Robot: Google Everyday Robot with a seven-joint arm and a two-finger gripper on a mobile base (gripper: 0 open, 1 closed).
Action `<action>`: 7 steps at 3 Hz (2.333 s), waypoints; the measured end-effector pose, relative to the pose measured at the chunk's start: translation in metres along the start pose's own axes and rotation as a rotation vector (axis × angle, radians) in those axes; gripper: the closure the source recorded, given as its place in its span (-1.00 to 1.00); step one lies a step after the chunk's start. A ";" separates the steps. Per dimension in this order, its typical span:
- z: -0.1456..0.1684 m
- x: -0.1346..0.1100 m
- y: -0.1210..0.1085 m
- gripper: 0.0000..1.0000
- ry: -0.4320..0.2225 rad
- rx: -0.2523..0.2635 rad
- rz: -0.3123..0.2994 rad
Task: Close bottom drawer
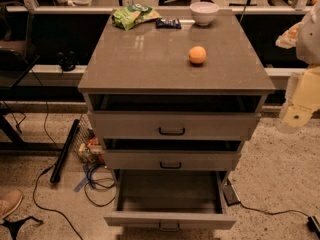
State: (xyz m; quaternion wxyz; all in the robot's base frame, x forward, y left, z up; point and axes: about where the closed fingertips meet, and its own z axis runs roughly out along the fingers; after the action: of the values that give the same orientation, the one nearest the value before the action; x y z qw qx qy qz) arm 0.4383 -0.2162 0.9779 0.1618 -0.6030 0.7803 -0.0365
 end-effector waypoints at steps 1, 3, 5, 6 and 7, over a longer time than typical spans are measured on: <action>0.000 0.000 0.000 -1.00 0.000 0.000 0.000; 0.164 -0.001 0.075 -1.00 -0.189 -0.333 0.253; 0.256 -0.004 0.123 -1.00 -0.248 -0.451 0.381; 0.328 0.015 0.151 -1.00 -0.247 -0.494 0.487; 0.386 0.038 0.178 -1.00 -0.302 -0.548 0.593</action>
Offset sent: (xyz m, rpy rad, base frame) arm -0.0112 0.0251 -0.1748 0.3093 0.3835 -0.0935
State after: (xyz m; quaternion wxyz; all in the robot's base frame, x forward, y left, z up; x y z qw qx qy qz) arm 0.3789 -0.1508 0.5604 0.1115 -0.3720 0.8683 0.3088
